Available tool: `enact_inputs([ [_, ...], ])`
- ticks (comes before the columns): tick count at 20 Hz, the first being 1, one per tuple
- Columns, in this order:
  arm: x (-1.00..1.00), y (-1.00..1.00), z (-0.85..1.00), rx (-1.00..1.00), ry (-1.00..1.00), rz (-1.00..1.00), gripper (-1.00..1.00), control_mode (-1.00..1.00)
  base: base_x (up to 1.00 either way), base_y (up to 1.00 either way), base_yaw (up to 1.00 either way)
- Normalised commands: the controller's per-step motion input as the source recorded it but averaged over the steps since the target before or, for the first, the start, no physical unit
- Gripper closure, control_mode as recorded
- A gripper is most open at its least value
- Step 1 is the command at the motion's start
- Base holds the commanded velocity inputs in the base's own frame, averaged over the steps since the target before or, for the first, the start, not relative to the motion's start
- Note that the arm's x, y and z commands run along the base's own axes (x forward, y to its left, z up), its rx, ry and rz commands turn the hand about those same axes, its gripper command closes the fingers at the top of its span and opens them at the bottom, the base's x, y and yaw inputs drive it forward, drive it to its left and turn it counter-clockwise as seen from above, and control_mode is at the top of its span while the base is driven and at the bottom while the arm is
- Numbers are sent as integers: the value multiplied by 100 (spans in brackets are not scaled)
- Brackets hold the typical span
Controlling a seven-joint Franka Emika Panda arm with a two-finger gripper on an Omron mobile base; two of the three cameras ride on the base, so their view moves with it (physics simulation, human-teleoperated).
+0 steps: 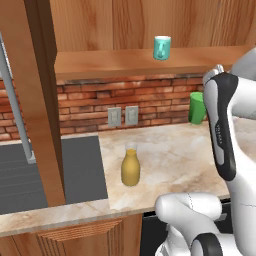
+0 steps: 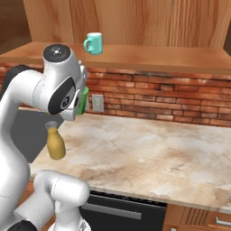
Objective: There is a tray on the dining counter. Grab the cup, mug, and pitcher and place them on the tray. The pitcher may be placed next to the tray if it cannot fit the tray.
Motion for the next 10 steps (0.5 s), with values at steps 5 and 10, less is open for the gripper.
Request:
enact_inputs([
  [5,-13,0,-2,-1,20,0,100,-100,0,0,0],
  [10,-6,0,-5,0,12,0,100,-100,0,0,0],
])
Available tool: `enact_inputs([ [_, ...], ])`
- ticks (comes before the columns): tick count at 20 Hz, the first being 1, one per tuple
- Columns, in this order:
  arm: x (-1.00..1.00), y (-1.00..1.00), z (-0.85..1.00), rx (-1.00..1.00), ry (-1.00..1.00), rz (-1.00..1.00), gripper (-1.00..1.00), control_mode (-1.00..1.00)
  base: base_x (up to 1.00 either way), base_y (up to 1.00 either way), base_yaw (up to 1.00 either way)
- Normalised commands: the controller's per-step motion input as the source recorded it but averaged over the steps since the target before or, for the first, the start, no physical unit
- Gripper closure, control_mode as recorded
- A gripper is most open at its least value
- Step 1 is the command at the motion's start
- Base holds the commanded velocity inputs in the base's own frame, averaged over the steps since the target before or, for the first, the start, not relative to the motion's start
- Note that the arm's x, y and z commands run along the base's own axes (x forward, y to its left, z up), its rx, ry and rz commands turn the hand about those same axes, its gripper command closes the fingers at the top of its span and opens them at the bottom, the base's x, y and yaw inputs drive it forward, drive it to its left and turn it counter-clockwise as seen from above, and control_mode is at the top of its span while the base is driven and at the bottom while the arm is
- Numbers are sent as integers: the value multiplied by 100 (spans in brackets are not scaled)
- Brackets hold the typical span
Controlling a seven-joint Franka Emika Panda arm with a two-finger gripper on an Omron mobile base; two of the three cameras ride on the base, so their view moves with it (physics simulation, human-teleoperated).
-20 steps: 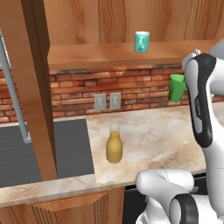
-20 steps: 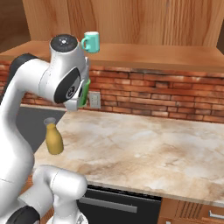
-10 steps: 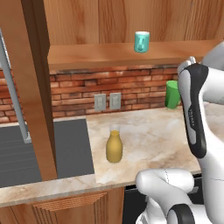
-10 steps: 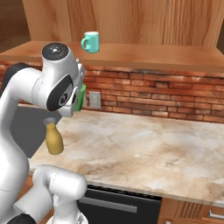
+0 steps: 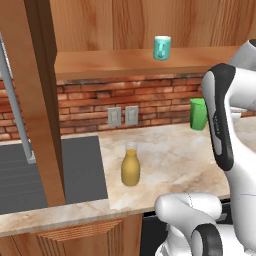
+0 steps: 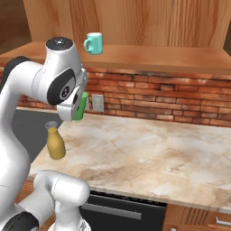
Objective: There is a tray on the dining counter. Grab the cup, mug, and pitcher and place them on the tray. The pitcher may be placed next to the tray if it cannot fit the tray.
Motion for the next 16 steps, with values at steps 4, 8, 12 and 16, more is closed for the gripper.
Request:
enact_inputs([
  [4,0,0,0,0,0,0,100,-100,0,0,0],
  [8,0,0,0,0,0,0,100,100,0,0,0],
  [12,0,0,0,0,0,0,100,100,-30,0,-1],
  [16,0,0,0,0,0,0,100,100,-84,-1,-18],
])
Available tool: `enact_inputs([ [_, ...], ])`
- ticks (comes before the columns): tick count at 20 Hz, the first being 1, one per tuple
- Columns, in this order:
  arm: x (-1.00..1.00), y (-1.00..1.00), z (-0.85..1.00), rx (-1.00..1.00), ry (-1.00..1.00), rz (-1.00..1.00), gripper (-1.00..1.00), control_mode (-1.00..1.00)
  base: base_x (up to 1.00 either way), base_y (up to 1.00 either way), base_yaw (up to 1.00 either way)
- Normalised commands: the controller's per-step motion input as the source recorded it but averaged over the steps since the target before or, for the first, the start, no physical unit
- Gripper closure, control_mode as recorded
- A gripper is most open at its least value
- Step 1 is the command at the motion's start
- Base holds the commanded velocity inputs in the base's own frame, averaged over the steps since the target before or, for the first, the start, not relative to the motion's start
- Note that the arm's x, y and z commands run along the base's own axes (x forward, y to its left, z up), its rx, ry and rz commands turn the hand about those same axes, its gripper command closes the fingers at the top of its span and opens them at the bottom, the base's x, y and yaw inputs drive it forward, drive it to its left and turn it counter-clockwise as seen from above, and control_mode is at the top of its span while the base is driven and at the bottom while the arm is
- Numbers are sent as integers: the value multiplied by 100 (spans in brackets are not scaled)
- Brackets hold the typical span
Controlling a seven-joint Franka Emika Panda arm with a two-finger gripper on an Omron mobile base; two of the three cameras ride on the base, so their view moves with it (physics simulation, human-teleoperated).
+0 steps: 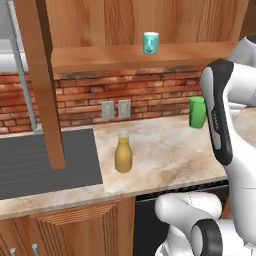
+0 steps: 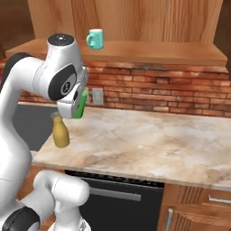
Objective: There is a tray on the dining counter. Grab the cup, mug, and pitcher and place them on the tray. The pitcher may be placed next to the tray if it cannot fit the tray.
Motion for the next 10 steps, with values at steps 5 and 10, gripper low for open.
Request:
enact_inputs([
  [5,0,0,0,0,0,0,100,100,-74,-6,-49],
  [10,0,0,0,0,0,0,100,100,-38,-2,-74],
])
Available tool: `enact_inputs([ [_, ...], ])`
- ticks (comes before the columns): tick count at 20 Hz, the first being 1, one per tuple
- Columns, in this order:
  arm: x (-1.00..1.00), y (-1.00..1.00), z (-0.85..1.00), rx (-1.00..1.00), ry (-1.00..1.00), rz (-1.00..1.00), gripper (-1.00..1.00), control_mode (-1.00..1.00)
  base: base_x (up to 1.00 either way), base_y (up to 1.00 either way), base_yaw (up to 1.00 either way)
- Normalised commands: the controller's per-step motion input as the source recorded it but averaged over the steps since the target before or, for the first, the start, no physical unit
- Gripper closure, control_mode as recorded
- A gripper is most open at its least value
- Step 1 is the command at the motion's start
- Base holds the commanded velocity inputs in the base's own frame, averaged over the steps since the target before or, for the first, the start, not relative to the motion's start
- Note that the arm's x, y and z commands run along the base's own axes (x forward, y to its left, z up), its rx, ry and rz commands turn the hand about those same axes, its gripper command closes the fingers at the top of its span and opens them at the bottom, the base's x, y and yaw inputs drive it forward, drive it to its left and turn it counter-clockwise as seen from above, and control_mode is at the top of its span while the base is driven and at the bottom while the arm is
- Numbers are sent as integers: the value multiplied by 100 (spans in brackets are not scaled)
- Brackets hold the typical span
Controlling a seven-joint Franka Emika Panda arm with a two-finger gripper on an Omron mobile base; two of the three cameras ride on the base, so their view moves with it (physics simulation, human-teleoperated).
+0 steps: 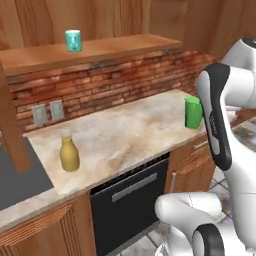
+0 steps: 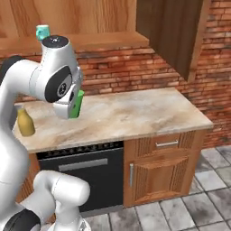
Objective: There is a tray on the dining counter. Grab the cup, mug, and pitcher and place them on the tray. The pitcher may be placed next to the tray if it cannot fit the tray.
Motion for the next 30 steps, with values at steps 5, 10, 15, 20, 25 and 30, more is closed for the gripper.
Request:
enact_inputs([
  [5,0,0,0,0,0,0,100,100,-20,-8,-84],
  [10,0,0,0,0,0,0,100,100,-10,-5,-88],
  [15,0,0,0,0,0,0,100,100,-5,-1,-91],
  [20,0,0,0,0,0,0,100,100,-1,0,-94],
  [25,0,0,0,0,0,0,100,100,0,0,-96],
  [30,0,0,0,0,0,0,100,100,0,0,-92],
])
